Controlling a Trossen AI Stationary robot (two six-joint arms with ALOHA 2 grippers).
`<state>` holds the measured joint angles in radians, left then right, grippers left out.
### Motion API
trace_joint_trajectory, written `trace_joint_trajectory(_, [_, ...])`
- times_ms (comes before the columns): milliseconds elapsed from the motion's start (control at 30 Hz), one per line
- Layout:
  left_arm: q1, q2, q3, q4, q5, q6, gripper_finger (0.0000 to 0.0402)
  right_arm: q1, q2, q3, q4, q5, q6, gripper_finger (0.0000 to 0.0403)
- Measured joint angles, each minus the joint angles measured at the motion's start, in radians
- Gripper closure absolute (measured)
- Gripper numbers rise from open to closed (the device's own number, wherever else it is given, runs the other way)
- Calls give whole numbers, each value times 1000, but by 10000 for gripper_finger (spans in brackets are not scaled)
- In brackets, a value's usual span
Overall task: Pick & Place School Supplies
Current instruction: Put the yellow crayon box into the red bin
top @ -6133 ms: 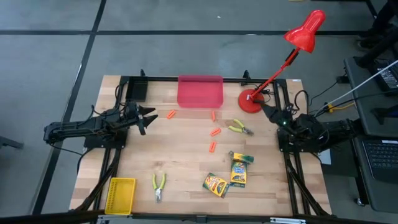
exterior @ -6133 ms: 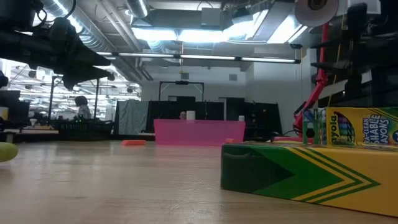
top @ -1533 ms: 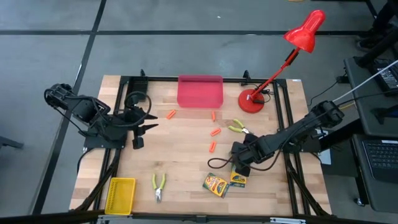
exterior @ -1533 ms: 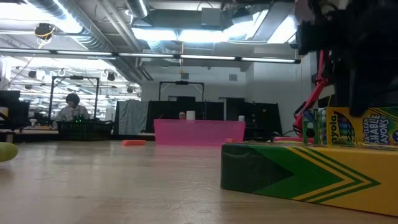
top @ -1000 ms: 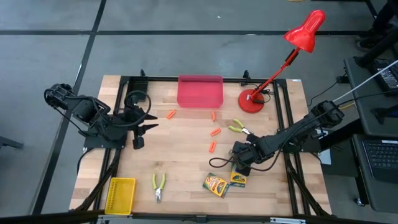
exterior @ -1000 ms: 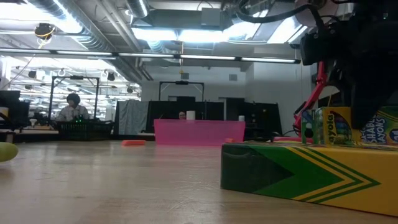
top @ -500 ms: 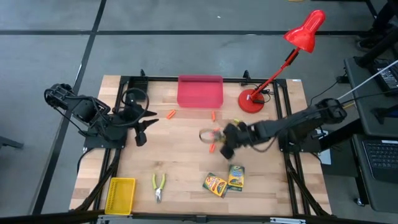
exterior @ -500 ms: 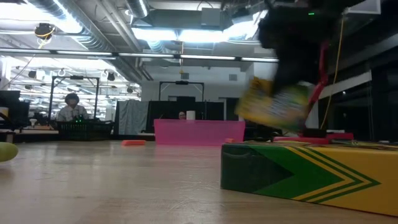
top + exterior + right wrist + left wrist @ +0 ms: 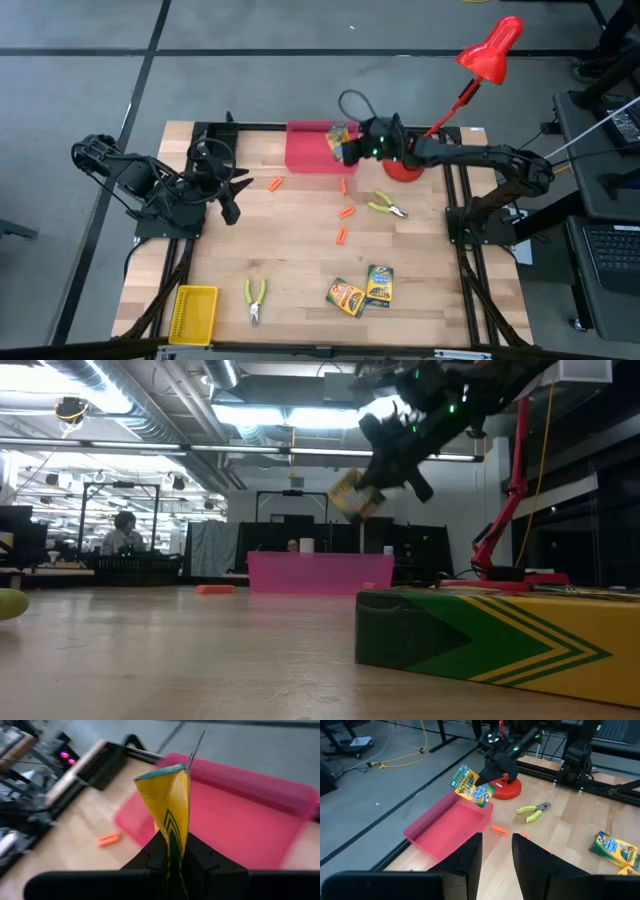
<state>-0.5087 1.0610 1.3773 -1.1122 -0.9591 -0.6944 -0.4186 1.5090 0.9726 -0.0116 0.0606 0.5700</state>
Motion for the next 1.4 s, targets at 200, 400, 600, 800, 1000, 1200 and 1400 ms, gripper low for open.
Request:
trace_joint_trajectory(200, [0, 11, 0, 0, -13, -20, 302, -120, 77, 0, 12, -130, 24, 351])
trace_joint_trajectory(400, [0, 21, 0, 1, -18, -53, 303, -139, 139, -1, 81, -173, 86, 350])
trace_joint_trajectory(600, [0, 34, 0, 1, -18, -82, 304, -139, 143, 0, 107, -142, 103, 334])
trace_joint_trajectory(800, [0, 51, 0, 22, -17, -81, 304, -147, 143, 0, 103, -142, 134, 277])
trace_joint_trajectory(1000, [0, 66, 0, 39, -12, -80, 304, -147, 143, 0, 110, -134, 161, 229])
trace_joint_trajectory(1200, [0, 73, 0, 39, -14, -79, 304, -147, 142, 0, 132, -161, 202, 216])
trace_joint_trajectory(1400, [0, 70, 0, 12, -39, -86, 304, -87, 66, 0, 38, -421, 176, 229])
